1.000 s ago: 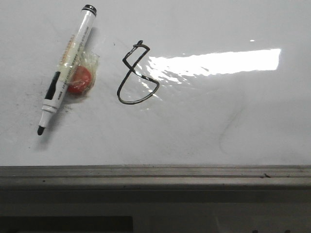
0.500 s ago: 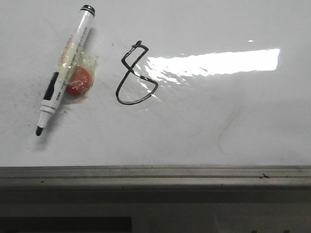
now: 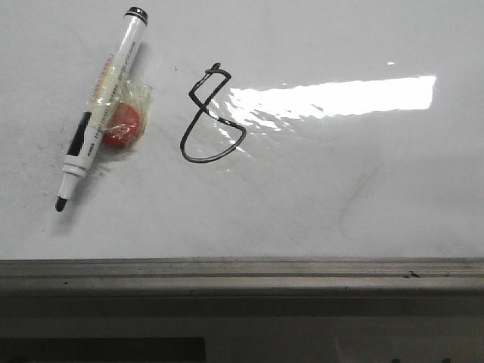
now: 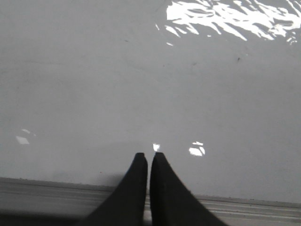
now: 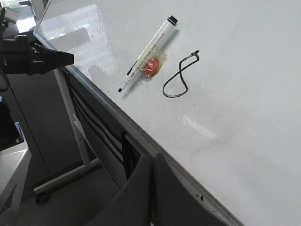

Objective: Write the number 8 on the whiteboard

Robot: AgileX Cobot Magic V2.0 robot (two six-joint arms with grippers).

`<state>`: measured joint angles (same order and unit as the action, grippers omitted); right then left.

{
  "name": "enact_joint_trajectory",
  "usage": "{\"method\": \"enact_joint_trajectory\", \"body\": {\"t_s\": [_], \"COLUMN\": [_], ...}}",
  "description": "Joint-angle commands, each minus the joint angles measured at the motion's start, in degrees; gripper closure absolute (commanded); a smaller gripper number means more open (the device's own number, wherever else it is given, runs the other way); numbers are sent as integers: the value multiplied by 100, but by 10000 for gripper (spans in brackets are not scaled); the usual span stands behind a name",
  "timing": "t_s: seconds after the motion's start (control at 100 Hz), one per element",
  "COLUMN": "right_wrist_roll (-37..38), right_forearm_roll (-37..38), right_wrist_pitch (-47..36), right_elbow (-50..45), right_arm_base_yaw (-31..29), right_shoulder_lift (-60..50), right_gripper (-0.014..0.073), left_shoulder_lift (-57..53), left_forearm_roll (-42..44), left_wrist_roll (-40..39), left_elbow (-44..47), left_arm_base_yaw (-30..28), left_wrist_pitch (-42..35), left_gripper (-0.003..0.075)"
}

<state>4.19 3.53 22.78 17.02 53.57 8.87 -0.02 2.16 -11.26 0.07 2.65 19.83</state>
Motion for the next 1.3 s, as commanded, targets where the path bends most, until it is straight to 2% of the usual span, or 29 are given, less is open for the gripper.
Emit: {"method": "enact_joint_trajectory", "body": {"t_s": [0.0, 0.77, 0.87, 0.99, 1.11, 1.29], "right_wrist_roll": [-30, -30, -30, -30, -30, -30], "right_forearm_roll": [23, 182, 240, 240, 196, -202], "right_wrist_pitch": [-440, -577, -1244, -2650, -3608, -3871], "right_elbow": [144, 144, 3, -413, -860, -1403], "right_arm_base_yaw": [0, -133, -651, -1726, -2854, -4390], "right_shoulder_lift": [56, 56, 67, 124, 117, 117], "right_gripper": [657, 657, 657, 657, 657, 657], "left_shoulder_lift": [-179, -179, -179, -179, -179, -179], "left_forearm_roll": [-65, -65, -65, -65, -65, -65], "left_wrist_roll": [-20, -20, -20, -20, -20, -20], "left_elbow": [181, 181, 181, 181, 181, 181], "left_arm_base_yaw": [-10, -10, -10, -10, -10, -10], "left_wrist_pitch": [-210, -210, -210, -210, -219, -219], "left_gripper": [741, 741, 741, 741, 741, 741]}}
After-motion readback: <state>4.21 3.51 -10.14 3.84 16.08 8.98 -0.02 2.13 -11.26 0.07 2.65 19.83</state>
